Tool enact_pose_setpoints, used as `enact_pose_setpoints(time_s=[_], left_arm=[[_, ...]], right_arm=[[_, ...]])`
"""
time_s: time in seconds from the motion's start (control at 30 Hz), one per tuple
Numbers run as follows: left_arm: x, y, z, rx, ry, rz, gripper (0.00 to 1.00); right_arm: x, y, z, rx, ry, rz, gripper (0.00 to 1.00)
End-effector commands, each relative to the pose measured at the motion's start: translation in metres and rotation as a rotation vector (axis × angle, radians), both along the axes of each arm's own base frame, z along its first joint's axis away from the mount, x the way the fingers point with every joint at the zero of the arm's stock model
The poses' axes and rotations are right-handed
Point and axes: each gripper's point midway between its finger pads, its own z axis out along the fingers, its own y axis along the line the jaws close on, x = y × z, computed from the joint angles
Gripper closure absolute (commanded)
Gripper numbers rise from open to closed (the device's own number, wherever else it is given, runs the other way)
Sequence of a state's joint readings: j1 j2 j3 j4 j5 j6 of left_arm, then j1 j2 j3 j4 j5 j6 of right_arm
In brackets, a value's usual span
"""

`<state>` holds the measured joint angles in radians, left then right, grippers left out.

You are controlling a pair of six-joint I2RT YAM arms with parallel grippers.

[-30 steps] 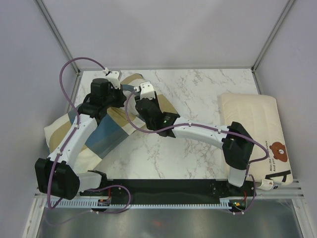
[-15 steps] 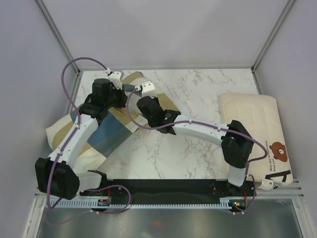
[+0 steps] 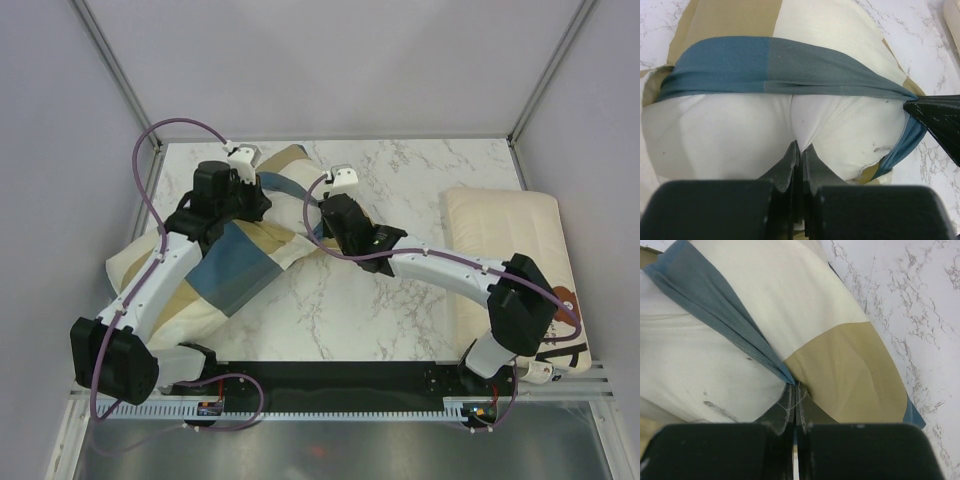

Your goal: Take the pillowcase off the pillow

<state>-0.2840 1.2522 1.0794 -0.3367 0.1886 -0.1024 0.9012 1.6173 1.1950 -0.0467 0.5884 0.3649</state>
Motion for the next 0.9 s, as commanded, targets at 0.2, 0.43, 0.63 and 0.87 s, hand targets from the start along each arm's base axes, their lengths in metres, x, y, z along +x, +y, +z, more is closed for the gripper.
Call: enact_pose_setpoints(time_s=[0.2, 0.43, 0.63, 0.87], left_arm=[[0.024, 0.079, 0.041, 0.105, -0.163, 0.318, 0.98], [0.023, 0.078, 0.042, 0.100, -0.171, 0.312, 0.98], [0.024, 0.083, 0.040, 0.117, -0.169, 0.334, 0.98], [0.026, 0.091, 0.040, 0.119, -0.167, 0.362, 0.98]], right_arm=[[0.001, -0.182, -0.046, -0.361, 0.115, -0.429, 1.00], [0.000, -0.191, -0.080, -0.390, 0.187, -0.441, 1.00], [-0.001, -0.206, -0.104, -0.416, 0.245, -0.469, 1.00], [-0.004, -0.234, -0.111, -0.404, 0.284, -0.502, 1.00]])
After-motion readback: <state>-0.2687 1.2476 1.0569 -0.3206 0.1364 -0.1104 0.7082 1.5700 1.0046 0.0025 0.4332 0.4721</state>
